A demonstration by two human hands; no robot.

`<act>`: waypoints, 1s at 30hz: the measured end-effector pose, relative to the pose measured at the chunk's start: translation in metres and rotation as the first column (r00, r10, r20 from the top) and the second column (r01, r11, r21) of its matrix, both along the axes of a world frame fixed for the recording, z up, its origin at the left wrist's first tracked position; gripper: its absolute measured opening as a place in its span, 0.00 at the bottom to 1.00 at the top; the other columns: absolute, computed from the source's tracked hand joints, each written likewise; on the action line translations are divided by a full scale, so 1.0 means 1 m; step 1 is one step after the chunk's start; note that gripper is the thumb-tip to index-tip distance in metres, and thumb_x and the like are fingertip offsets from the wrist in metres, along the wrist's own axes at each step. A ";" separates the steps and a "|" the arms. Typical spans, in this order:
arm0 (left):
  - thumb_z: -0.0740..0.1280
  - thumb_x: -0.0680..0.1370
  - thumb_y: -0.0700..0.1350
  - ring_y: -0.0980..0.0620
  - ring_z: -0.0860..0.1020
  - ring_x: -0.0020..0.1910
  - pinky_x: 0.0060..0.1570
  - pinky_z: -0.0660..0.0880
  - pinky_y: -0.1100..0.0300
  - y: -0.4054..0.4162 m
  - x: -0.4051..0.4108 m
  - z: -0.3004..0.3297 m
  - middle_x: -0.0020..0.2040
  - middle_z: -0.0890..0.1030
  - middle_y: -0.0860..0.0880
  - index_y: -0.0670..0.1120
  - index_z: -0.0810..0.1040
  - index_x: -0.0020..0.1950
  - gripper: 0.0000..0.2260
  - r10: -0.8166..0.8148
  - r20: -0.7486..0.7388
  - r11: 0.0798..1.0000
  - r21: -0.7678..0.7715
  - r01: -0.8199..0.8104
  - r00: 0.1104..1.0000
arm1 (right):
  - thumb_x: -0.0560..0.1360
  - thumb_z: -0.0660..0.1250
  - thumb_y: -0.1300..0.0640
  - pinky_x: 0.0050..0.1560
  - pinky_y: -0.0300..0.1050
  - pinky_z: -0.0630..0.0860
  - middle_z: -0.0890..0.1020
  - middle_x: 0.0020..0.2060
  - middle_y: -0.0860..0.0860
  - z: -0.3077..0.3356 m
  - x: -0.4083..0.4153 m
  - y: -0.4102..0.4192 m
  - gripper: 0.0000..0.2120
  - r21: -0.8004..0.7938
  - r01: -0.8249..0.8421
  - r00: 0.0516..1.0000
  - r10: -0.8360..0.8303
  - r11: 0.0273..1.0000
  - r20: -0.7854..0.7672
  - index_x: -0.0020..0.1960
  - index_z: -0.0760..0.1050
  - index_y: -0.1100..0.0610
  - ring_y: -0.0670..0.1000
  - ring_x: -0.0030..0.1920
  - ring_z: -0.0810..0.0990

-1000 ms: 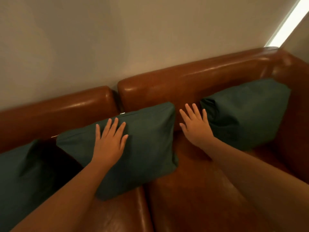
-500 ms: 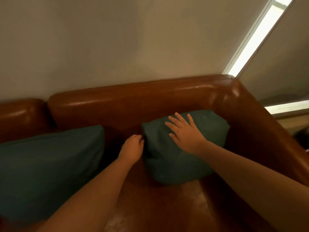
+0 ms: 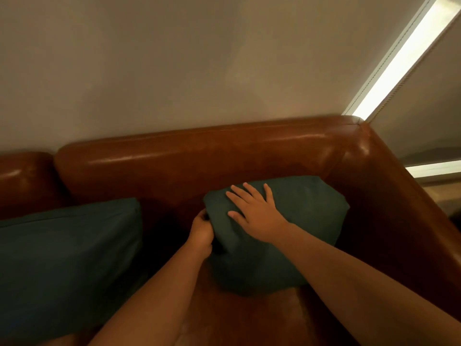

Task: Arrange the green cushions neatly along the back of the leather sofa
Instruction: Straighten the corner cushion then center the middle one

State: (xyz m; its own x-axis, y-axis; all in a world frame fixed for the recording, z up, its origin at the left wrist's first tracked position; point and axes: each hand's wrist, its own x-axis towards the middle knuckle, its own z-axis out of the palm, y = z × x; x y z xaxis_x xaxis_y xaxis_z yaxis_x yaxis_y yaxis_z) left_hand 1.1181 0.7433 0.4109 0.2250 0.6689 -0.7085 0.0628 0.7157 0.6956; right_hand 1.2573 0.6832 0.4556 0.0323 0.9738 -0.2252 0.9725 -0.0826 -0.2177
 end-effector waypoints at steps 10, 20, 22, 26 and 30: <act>0.68 0.75 0.39 0.49 0.80 0.46 0.48 0.77 0.55 0.020 -0.019 0.004 0.47 0.82 0.49 0.47 0.80 0.49 0.06 -0.205 -0.442 0.789 0.454 0.415 0.873 | 0.82 0.53 0.50 0.73 0.56 0.40 0.74 0.66 0.42 -0.011 -0.001 0.004 0.17 0.146 0.094 0.995 -0.087 0.985 -0.053 0.68 0.69 0.47 0.43 0.74 0.58; 0.64 0.78 0.38 0.53 0.80 0.47 0.54 0.74 0.56 0.054 -0.082 0.027 0.45 0.83 0.50 0.43 0.80 0.50 0.06 -0.369 -0.009 0.900 0.247 0.360 0.929 | 0.80 0.59 0.60 0.73 0.45 0.44 0.75 0.52 0.32 0.000 0.017 -0.007 0.09 0.232 0.347 0.858 -0.208 0.909 -0.469 0.51 0.78 0.55 0.39 0.68 0.62; 0.65 0.78 0.38 0.53 0.78 0.47 0.55 0.74 0.56 0.047 -0.075 0.027 0.47 0.81 0.48 0.44 0.79 0.50 0.04 -0.301 -0.129 0.871 0.367 0.327 0.945 | 0.80 0.60 0.60 0.73 0.45 0.42 0.73 0.51 0.29 0.001 0.017 -0.008 0.08 0.181 0.345 0.831 -0.210 0.921 -0.515 0.47 0.77 0.52 0.38 0.68 0.62; 0.69 0.74 0.38 0.59 0.72 0.40 0.43 0.69 0.66 0.032 -0.073 0.032 0.42 0.73 0.52 0.46 0.76 0.44 0.04 -0.100 -0.559 0.384 0.741 0.550 0.823 | 0.79 0.62 0.61 0.73 0.45 0.41 0.75 0.51 0.32 -0.001 0.014 -0.007 0.10 0.133 0.366 0.799 -0.238 0.921 -0.552 0.42 0.73 0.48 0.38 0.68 0.62; 0.72 0.70 0.55 0.55 0.74 0.40 0.45 0.74 0.54 0.028 -0.078 0.029 0.36 0.75 0.56 0.48 0.76 0.38 0.12 -0.041 -0.670 0.351 0.684 0.639 0.741 | 0.79 0.63 0.60 0.73 0.43 0.41 0.75 0.51 0.30 -0.002 0.007 -0.008 0.13 0.124 0.358 0.788 -0.228 0.926 -0.571 0.40 0.71 0.44 0.37 0.68 0.62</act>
State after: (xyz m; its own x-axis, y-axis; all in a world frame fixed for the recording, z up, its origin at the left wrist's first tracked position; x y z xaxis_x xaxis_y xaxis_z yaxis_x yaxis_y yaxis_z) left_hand 1.0403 0.7714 0.4397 0.4470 0.8885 0.1042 0.6481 -0.4019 0.6468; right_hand 1.2647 0.6755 0.4533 0.2610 0.9620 -0.0809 0.6282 -0.2328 -0.7424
